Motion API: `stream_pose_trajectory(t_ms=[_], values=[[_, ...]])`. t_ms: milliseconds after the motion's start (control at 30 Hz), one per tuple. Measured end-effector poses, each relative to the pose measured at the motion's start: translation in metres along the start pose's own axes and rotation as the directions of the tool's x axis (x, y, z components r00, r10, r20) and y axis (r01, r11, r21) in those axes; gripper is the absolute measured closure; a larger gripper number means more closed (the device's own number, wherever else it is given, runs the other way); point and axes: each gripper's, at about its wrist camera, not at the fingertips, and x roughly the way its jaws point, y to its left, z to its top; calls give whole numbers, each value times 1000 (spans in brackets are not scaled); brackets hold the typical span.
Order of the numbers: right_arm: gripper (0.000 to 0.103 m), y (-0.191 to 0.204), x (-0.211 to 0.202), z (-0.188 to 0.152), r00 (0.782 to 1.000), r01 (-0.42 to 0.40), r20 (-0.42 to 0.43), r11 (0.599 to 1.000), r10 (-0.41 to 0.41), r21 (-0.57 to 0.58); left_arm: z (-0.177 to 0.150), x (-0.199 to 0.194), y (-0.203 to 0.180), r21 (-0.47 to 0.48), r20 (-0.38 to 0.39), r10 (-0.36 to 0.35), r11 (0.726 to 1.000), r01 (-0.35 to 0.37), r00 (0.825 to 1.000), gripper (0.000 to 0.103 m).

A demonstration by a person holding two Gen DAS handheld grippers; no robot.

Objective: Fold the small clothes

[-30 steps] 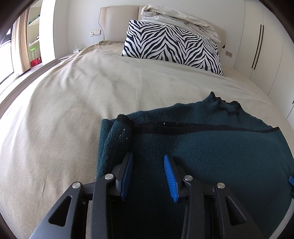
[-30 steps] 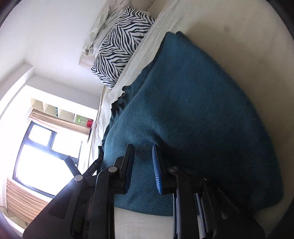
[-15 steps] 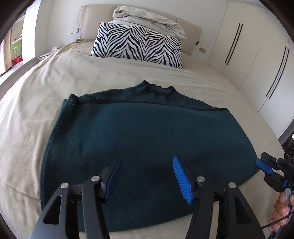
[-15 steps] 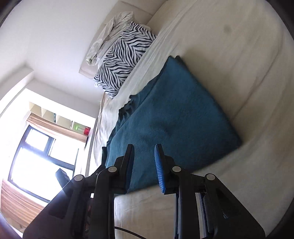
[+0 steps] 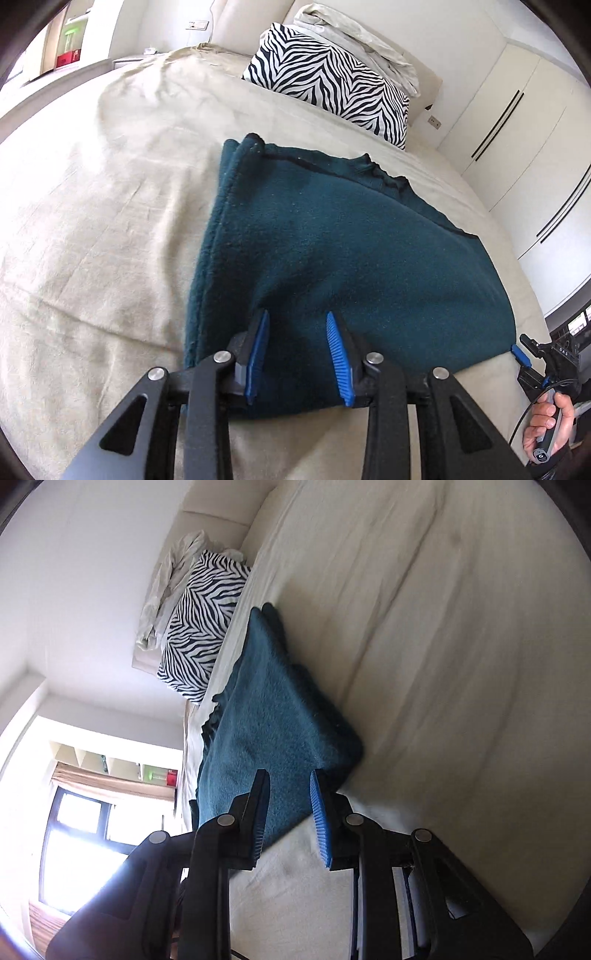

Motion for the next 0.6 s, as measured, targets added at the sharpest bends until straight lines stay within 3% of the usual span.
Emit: stream_pose_trajectory(t_ms=[33, 100, 167, 300, 600], values=[[77, -4, -14, 3, 999, 23, 35, 1000, -24, 13, -2, -6, 5, -24, 7, -1, 1000, 1, 1000, 67], [53, -14, -43, 8, 995, 21, 97, 999, -24, 40, -8, -18, 8, -29, 28, 46, 999, -45, 999, 58], [50, -16, -59, 7, 994, 10, 111, 999, -15, 43, -15, -27, 6, -32, 40, 48, 998, -47, 998, 55], [49, -14, -70, -2, 999, -15, 35, 1000, 14, 16, -28, -36, -3, -49, 40, 43, 998, -41, 998, 41], [49, -3, -32, -15, 997, -61, -36, 997, 63, 47, -47, -31, -18, -81, -19, -30, 996, 29, 999, 39]])
